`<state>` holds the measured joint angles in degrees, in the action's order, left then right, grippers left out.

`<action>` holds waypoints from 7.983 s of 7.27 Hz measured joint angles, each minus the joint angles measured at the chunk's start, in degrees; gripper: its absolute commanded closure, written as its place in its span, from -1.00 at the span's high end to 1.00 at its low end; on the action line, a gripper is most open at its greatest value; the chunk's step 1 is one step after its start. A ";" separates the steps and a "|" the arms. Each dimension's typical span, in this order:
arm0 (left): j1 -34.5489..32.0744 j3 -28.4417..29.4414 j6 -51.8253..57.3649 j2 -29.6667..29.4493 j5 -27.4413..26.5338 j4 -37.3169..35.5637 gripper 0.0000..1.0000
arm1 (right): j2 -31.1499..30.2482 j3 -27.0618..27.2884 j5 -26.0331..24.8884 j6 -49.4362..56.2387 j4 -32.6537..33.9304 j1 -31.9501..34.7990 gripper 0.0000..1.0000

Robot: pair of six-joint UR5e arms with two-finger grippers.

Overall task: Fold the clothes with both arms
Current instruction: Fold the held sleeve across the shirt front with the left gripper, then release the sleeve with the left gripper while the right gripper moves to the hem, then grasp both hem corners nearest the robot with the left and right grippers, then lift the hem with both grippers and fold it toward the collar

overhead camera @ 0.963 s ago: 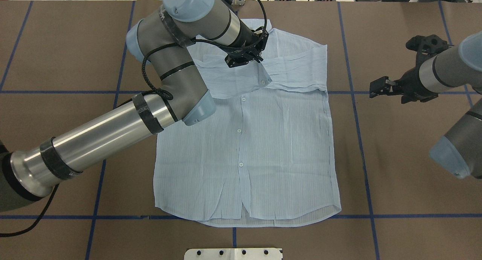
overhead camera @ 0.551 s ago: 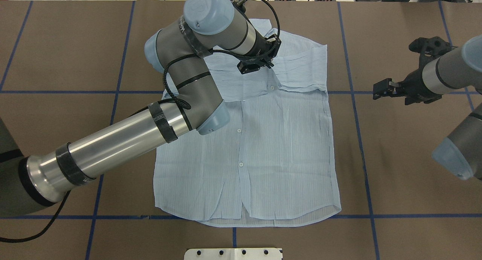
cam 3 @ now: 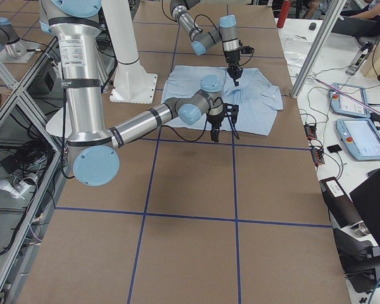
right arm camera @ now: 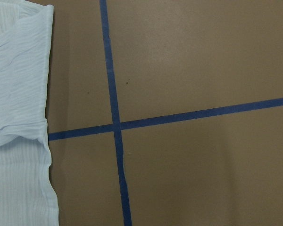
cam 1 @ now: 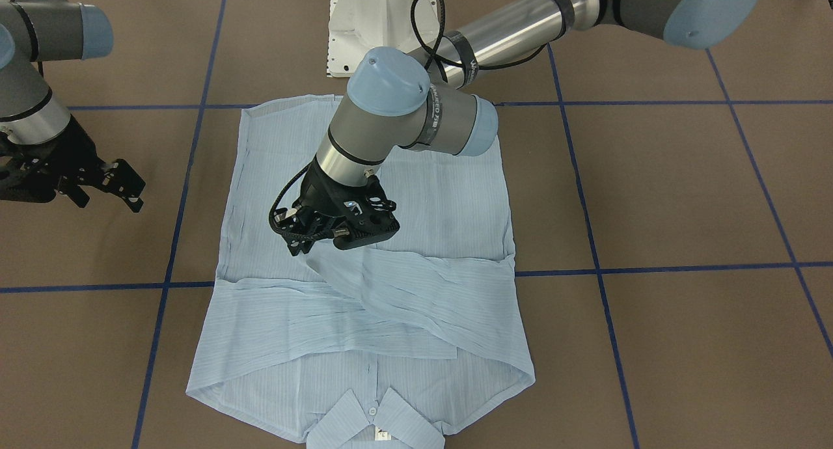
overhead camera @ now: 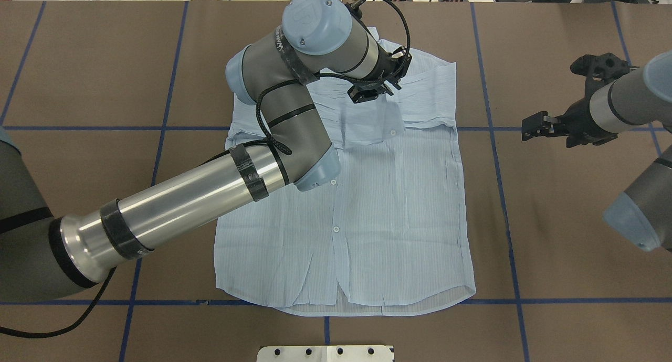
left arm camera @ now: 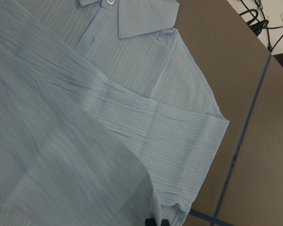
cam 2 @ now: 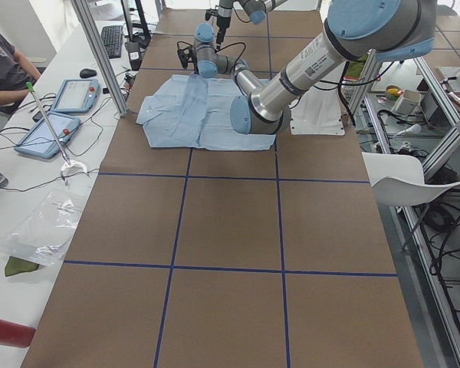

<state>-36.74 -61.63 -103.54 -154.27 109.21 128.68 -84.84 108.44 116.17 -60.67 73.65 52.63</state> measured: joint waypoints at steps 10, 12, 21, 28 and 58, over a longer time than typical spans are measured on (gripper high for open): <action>-0.24 -38.43 2.50 29.08 0.29 -3.41 0.68 | -5.23 8.51 -22.40 -44.22 -10.50 -29.78 0.76; -0.19 -40.23 3.01 30.56 -0.02 -3.50 0.68 | -8.53 12.23 -27.62 -56.18 -7.34 -38.03 0.69; -0.33 -41.28 3.10 31.12 -0.40 -3.79 0.68 | -8.70 12.29 -30.04 -60.26 -2.11 -43.73 -0.08; 0.00 -42.33 3.07 32.90 -0.49 -4.52 0.68 | -8.82 12.83 -29.78 -60.24 -2.11 -43.71 -1.00; 27.62 -68.27 -7.60 55.85 -12.42 -33.46 -1.00 | -17.43 24.52 -25.33 -60.14 -2.35 -43.10 -1.00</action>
<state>-9.12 -129.90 -111.14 -98.42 96.78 95.22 -102.27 132.96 90.84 -120.81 71.30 9.53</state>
